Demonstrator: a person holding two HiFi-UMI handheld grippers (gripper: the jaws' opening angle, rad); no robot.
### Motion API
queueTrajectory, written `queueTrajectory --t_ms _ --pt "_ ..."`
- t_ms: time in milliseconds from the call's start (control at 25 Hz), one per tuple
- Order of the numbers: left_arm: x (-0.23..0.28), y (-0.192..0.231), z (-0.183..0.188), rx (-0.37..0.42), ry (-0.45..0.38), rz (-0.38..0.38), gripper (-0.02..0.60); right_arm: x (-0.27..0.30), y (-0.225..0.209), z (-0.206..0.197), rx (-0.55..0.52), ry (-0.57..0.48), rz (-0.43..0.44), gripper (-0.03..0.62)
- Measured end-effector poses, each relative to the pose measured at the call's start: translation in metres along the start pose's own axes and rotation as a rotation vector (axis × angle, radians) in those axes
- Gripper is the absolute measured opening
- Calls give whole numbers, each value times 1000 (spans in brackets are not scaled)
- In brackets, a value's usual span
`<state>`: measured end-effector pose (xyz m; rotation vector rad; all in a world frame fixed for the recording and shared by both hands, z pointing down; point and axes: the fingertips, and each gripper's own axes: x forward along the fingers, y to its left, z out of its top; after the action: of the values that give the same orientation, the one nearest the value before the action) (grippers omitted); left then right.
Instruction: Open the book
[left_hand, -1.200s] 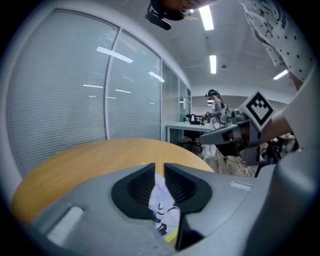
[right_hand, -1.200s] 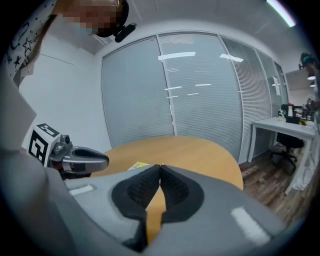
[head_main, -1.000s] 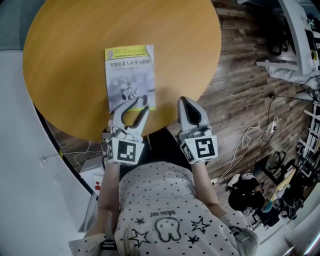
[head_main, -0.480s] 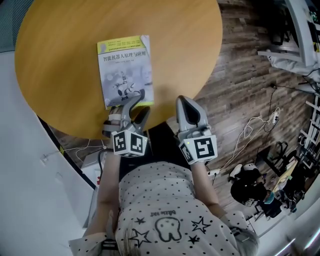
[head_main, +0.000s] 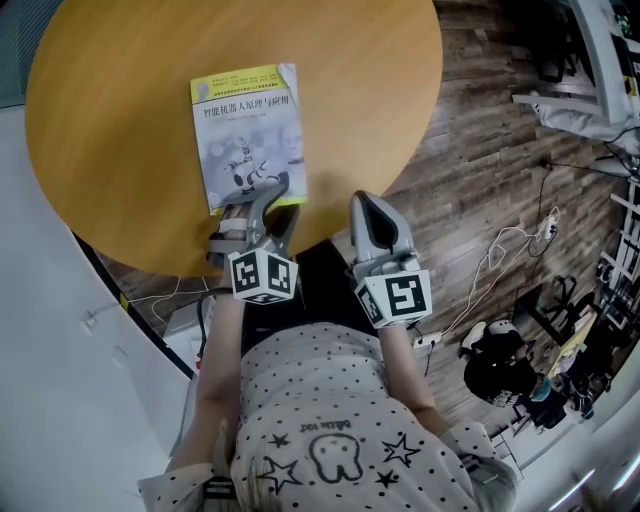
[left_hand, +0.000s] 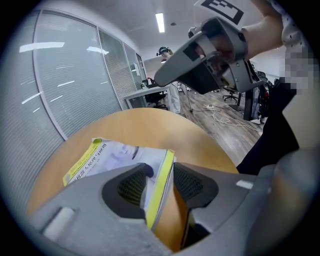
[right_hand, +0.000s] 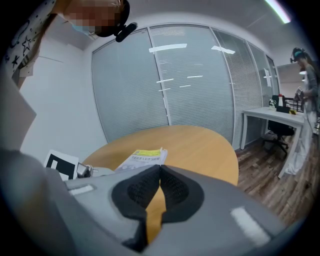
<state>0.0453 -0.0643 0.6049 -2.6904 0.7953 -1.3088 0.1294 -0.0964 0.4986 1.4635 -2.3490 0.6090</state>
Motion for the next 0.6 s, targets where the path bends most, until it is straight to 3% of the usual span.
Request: queueTrajectory --t_ms 400,600 --pt "-26 13 12 -130 -77 46 66 -2 4 5 4 -15 -15 4" --pt "-28 26 10 -216 -87 88 55 -2 6 8 -1 -24 -20 4"
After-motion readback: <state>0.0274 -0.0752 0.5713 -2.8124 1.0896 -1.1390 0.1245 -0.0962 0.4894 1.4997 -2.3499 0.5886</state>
